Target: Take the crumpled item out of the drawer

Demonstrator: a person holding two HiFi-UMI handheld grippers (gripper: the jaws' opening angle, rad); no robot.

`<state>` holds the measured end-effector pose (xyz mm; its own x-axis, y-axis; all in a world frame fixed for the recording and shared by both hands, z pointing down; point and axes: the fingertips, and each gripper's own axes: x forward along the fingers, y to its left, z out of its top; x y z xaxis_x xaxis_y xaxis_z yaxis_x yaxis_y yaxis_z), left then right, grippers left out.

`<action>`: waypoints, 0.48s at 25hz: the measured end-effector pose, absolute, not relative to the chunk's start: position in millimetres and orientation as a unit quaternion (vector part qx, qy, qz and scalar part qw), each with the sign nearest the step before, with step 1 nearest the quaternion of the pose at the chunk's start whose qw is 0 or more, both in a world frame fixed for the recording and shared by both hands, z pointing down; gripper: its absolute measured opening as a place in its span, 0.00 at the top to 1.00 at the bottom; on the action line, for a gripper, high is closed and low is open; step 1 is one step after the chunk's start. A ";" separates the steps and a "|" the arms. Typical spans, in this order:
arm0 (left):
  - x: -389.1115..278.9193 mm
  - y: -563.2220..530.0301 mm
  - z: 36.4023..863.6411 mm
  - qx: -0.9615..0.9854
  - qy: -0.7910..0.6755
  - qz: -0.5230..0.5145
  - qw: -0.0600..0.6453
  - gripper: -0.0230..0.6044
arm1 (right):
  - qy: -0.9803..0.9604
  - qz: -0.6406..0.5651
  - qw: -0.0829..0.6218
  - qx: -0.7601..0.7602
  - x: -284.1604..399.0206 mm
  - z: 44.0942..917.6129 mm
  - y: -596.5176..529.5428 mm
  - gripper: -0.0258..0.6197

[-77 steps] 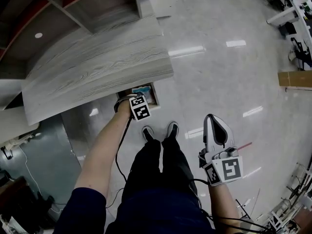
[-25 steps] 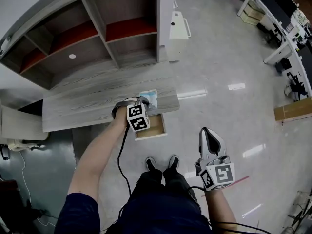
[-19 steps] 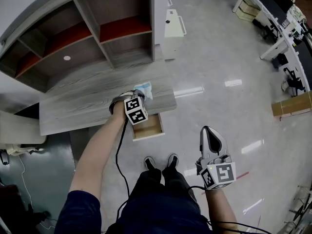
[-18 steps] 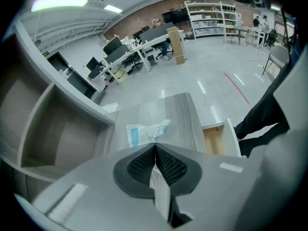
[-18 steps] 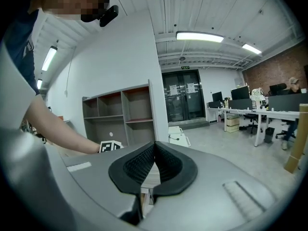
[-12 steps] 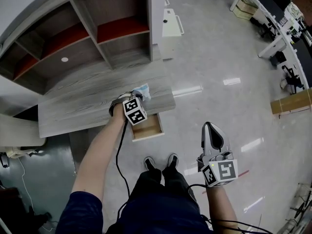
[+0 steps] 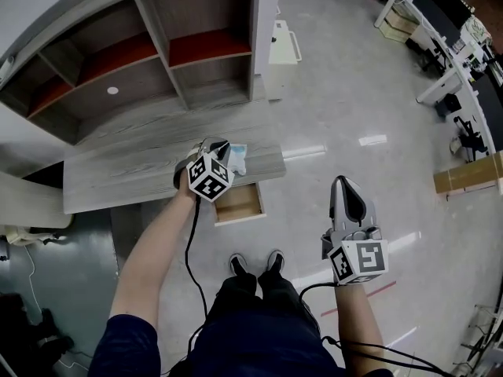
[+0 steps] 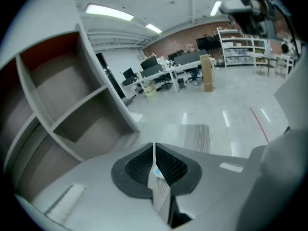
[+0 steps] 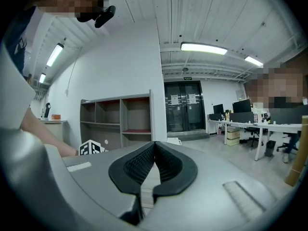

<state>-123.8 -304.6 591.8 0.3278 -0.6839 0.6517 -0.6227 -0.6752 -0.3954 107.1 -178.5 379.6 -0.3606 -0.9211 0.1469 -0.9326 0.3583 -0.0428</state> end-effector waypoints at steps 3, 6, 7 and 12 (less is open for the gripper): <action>-129.4 -297.2 552.3 -0.823 0.446 -0.351 0.014 0.95 | -0.827 0.053 0.046 0.557 102.8 373.4 -183.6 0.95; -139.2 -285.5 510.1 -0.824 0.491 -0.284 0.000 0.95 | -0.834 0.047 0.047 0.548 97.1 370.6 -188.5 0.95; -144.1 -281.0 494.2 -0.820 0.511 -0.260 -0.003 0.95 | -0.835 0.045 0.046 0.546 95.9 369.6 -190.4 0.95; -164.7 -247.3 430.0 -0.796 0.586 -0.143 -0.040 0.95 | -0.846 0.035 0.020 0.532 92.2 355.2 -196.1 0.95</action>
<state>-164.7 -247.3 430.0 0.2716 -0.9226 0.2738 -0.9453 -0.3092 -0.1044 92.2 -196.1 355.2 -0.4328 -0.8987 0.0706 -0.9015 0.4311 -0.0378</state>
